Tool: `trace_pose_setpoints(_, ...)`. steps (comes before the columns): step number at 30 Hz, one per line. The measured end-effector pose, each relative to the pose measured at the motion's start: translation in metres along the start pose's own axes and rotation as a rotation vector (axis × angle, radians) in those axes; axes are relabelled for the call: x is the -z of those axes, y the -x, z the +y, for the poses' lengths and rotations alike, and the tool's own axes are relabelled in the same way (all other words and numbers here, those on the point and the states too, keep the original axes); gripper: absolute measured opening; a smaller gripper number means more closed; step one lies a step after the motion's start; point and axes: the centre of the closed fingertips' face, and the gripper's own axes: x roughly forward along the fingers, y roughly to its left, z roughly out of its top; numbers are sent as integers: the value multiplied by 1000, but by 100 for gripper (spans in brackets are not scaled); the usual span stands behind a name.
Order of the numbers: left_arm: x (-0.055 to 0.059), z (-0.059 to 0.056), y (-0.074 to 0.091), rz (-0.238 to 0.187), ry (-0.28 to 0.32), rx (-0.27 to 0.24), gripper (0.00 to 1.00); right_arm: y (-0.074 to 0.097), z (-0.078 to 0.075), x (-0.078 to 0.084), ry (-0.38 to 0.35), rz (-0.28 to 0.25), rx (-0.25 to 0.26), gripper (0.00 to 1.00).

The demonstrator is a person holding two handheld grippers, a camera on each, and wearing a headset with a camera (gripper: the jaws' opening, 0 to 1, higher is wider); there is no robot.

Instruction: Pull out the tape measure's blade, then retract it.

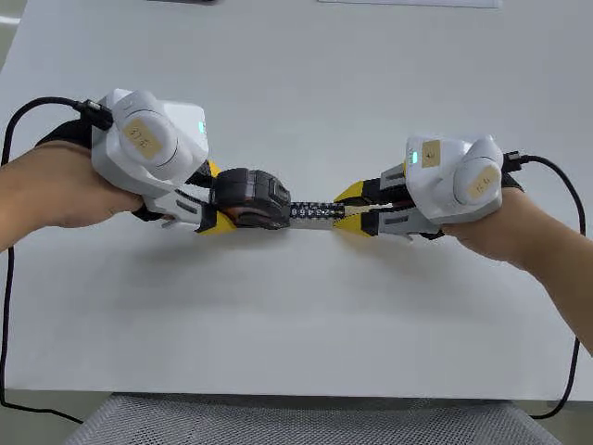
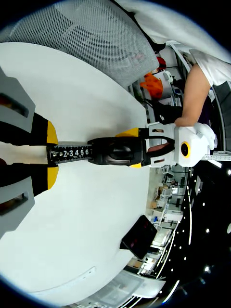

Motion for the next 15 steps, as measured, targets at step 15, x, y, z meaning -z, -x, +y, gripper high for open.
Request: trace_pose_setpoints(15, 0, -1, 0, 9, -6, 3, 26, 13, -2, 11, 3, 32, 16, 9)
